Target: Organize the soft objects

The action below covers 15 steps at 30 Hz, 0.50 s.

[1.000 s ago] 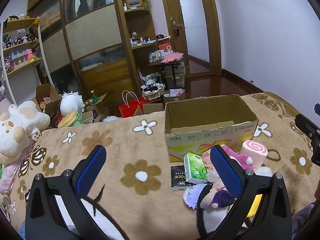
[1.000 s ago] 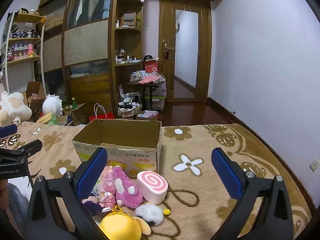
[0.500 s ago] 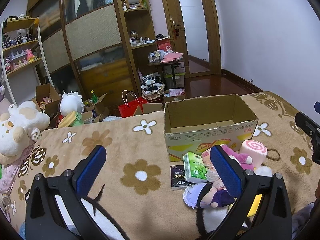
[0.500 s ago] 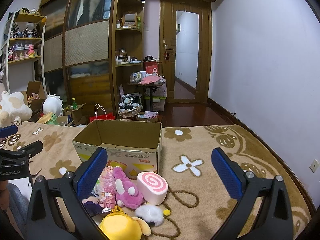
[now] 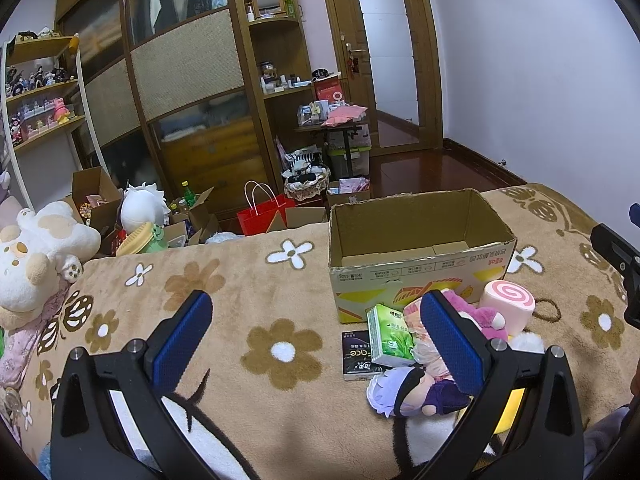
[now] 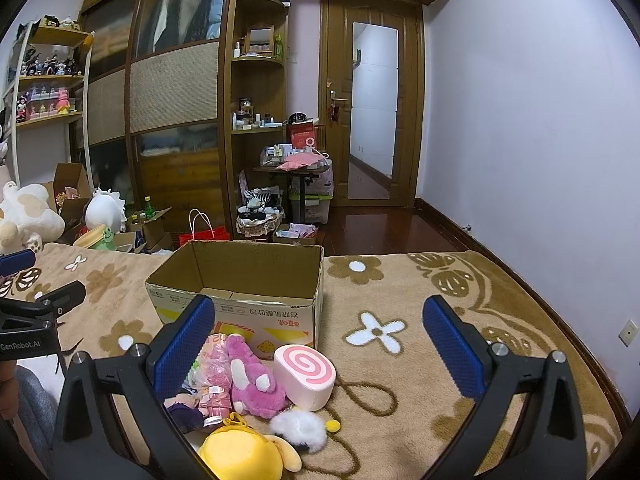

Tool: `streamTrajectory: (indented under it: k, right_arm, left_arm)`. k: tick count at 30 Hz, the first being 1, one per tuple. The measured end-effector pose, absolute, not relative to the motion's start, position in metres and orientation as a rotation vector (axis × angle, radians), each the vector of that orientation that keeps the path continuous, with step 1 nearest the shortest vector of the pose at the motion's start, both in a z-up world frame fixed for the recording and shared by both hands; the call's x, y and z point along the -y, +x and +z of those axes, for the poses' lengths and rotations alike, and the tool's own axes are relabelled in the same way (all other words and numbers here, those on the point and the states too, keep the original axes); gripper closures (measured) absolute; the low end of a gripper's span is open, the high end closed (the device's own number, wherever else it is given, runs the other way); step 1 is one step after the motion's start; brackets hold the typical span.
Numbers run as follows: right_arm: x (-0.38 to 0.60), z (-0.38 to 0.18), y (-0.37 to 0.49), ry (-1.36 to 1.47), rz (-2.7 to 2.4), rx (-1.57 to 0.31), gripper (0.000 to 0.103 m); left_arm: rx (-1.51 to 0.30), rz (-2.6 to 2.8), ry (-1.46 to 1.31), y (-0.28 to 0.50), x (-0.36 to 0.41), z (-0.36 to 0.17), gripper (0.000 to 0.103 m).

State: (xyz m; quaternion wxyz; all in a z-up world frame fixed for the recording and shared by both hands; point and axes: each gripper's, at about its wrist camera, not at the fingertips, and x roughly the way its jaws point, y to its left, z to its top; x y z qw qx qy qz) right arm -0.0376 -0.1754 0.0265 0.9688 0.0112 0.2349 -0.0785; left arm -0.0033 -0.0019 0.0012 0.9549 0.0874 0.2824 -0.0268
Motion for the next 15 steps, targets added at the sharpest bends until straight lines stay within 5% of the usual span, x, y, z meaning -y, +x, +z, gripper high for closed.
streamTrajectory:
  k: [15]
  right_arm:
    - [0.1722, 0.0304, -0.0404, 0.023, -0.154, -0.481, 0.0]
  left_arm:
    - [-0.574, -0.053, 0.178, -0.0035, 0.0024, 0.001, 0.0]
